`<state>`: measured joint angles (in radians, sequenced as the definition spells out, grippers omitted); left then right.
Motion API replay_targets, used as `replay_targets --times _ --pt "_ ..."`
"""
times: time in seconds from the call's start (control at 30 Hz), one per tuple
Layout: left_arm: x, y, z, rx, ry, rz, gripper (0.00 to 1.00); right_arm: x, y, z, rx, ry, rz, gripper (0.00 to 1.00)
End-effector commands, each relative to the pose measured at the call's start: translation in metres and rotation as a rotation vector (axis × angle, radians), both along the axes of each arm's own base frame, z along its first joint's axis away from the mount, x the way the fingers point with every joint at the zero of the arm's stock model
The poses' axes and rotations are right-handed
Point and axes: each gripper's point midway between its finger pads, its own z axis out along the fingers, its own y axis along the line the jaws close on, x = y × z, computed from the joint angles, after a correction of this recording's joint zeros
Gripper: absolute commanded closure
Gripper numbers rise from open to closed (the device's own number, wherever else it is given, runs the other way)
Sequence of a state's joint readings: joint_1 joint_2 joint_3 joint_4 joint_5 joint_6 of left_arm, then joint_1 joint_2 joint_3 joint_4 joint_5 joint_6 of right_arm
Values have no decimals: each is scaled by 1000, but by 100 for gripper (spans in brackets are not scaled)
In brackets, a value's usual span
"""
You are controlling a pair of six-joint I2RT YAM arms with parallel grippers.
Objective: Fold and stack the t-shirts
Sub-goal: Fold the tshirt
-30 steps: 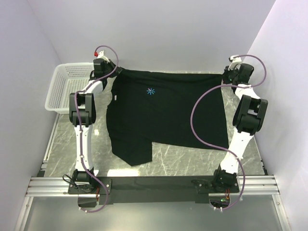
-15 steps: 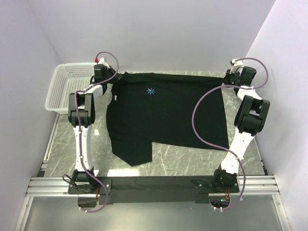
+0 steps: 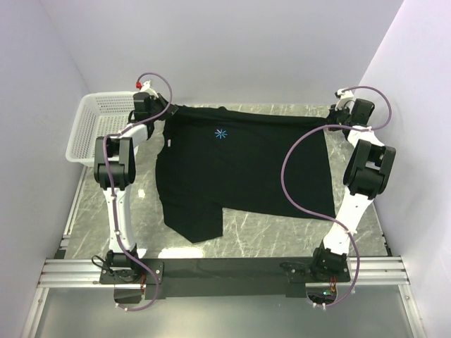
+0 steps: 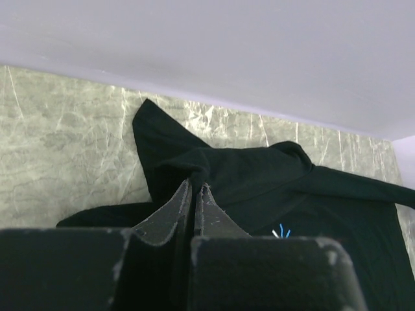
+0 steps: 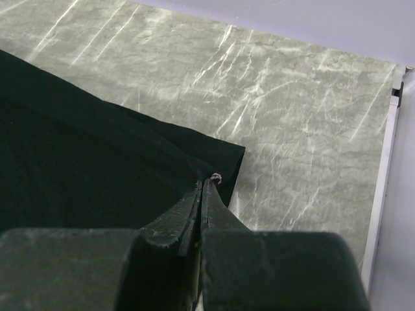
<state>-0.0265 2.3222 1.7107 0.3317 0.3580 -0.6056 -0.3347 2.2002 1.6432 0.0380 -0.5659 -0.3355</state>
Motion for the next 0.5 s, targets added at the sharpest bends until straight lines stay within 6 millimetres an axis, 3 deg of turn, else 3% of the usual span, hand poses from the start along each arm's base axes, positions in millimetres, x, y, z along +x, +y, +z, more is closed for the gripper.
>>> replay_targets --times 0.0,0.33,0.47 --pt "-3 3 38 22 -85 -18 96 -3 -7 37 -41 -65 -12 100" --pt "0 16 32 57 -56 28 96 -6 -17 38 -64 -62 -56 100" --pt "11 20 41 83 -86 44 94 -3 -19 40 -67 -68 -65 100"
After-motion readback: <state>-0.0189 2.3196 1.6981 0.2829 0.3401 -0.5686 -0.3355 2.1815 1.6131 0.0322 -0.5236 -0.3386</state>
